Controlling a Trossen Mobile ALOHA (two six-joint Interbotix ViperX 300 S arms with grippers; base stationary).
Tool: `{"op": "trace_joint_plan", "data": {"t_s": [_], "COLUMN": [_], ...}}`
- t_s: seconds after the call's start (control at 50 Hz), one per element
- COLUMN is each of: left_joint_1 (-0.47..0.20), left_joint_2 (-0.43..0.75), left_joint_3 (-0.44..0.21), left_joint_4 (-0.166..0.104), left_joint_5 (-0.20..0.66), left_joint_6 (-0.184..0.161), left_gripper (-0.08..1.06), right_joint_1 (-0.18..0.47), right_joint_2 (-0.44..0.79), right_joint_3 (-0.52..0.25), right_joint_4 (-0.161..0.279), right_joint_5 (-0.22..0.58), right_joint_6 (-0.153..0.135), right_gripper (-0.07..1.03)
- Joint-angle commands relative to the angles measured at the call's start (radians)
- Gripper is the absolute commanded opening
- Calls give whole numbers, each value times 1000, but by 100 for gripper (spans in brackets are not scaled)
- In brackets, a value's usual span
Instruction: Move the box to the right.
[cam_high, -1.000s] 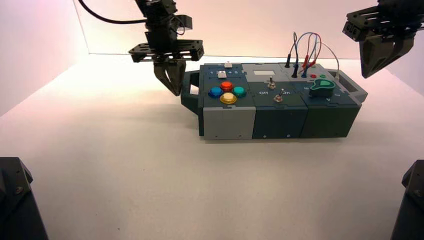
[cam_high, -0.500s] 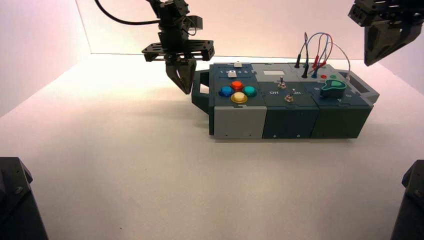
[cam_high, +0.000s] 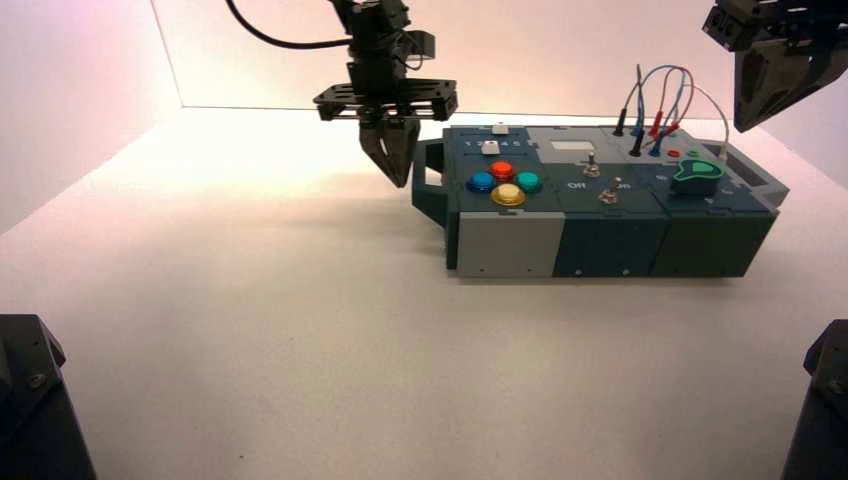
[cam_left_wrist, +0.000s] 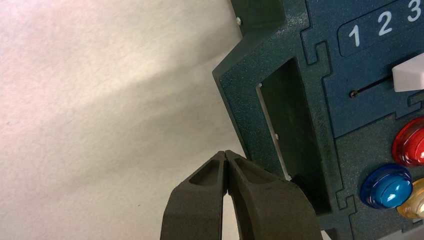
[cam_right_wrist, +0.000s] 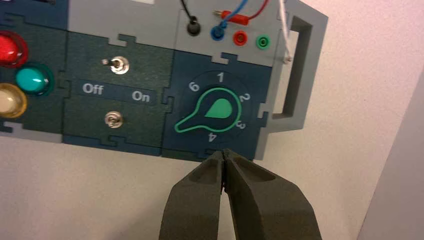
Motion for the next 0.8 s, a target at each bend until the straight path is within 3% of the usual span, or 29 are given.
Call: {"op": "trace_joint_plan", "data": {"t_s": [0.02, 0.32, 0.62, 0.8], "left_joint_1": [-46, -74, -71, -67], "left_joint_2": [-11, 15, -72, -167], "left_joint_3": [-51, -101, -37, 21], "left_joint_4": [-11, -6, 6, 48], "left_joint_5": [3, 32, 26, 26], "left_joint_6": [-9, -12, -15, -21], "left_gripper": [-3, -3, -3, -3], "right_joint_1": [2, 2, 2, 2], "right_joint_2": [-18, -25, -52, -75], "right_joint_3": [-18, -17, -20, -21], "right_joint_4": [6, 11, 14, 54], "right_joint_5": [9, 26, 54, 84], "right_joint_6": [-2, -2, -3, -9], "right_gripper": [-2, -2, -2, -2]}}
